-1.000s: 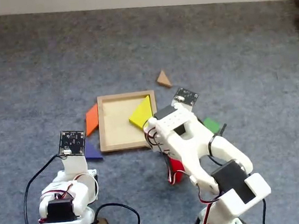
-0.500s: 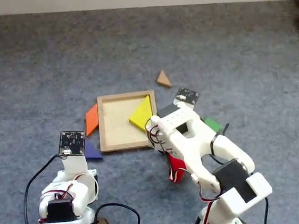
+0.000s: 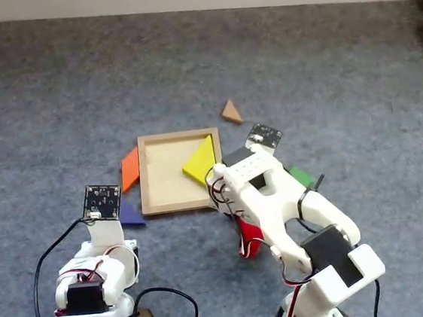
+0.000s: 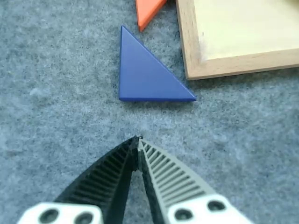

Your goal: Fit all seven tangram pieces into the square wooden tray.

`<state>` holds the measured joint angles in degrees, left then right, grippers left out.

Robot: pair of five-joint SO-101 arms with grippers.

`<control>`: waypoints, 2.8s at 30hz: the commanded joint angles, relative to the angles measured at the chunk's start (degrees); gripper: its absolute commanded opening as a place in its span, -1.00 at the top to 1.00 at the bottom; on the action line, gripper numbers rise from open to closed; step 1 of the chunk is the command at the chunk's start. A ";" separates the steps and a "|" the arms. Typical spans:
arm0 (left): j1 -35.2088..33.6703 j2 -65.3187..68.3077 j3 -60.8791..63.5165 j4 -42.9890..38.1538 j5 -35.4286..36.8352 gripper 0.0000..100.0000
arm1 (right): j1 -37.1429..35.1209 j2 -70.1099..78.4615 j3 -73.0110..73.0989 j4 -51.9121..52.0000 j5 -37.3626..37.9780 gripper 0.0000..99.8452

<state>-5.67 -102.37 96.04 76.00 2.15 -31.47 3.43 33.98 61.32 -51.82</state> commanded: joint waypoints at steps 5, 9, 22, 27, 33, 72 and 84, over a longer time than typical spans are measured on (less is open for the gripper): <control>-0.57 -0.92 1.10 0.18 -0.35 0.98 | 4.09 -1.27 -1.71 -2.15 0.97 0.23; -0.57 -0.92 1.10 0.18 -0.35 0.98 | 4.35 -1.27 -1.45 -6.20 1.05 0.23; -0.57 -0.92 1.10 0.18 -0.35 0.98 | 4.26 -1.36 -1.36 -1.10 1.14 0.23; -0.57 -0.92 1.10 0.18 -0.35 0.98 | 4.26 -1.36 -1.36 0.57 1.14 0.23; -0.57 -0.92 1.10 0.18 -0.35 0.98 | 1.36 -1.36 -1.27 1.36 1.14 0.23; -0.57 -0.92 1.10 0.18 -0.35 0.98 | 2.15 -19.74 -1.36 1.80 19.87 0.67; -0.57 -0.92 1.10 0.18 -0.35 0.98 | 1.89 -17.98 -6.55 -4.09 59.34 0.67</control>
<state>-5.67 -102.37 96.04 76.00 2.15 -30.15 -15.91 32.84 58.95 -2.15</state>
